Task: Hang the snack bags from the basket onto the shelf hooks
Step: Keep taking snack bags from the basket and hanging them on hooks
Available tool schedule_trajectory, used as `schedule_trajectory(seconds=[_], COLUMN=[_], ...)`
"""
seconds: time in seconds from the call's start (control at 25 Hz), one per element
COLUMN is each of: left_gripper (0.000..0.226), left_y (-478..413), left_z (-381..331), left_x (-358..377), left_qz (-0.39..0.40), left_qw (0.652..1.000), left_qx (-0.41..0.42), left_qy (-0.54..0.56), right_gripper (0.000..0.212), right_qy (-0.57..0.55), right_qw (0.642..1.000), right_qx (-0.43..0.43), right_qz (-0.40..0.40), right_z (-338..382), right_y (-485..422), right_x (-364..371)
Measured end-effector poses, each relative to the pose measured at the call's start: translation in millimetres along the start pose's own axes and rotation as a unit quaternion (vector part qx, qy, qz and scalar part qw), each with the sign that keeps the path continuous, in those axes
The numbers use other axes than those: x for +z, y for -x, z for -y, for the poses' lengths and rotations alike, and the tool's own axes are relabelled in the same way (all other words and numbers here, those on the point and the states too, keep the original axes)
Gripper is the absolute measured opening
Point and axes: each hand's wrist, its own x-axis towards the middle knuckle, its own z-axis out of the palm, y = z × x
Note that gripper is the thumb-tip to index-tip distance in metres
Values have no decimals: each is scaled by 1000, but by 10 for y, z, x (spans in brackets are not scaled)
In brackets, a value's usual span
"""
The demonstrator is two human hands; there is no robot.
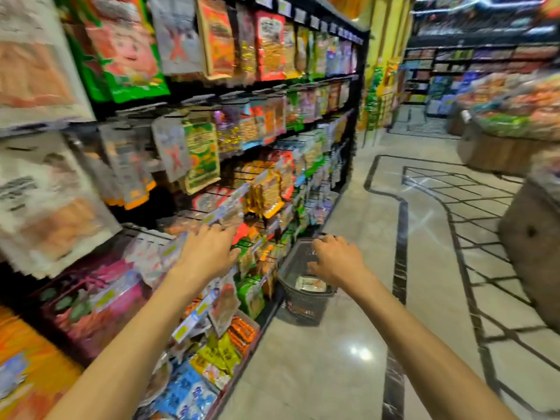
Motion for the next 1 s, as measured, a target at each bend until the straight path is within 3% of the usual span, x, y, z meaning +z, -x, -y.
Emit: schedule_trajectory(seconds=[0.4,0.64,1.0], left_gripper=[49,45,47], left_y=[-1600,-2987,-4549], left_z=[-1320,-1988,-2823], left_x=[266,326,619], left_qz=[52,33,73], left_qw=[994,994,993], left_qx=[94,93,89], left_qy=[29,44,34], right_gripper=[49,49,48], right_qy=[-3,18,14], right_qw=[996,994,993], right_qx=[84,106,104], right_qz=[26,31,49], right_z=[-1565,-2632,-3918], right_y=[-712,-1751,-3033], right_x=[242,190,392])
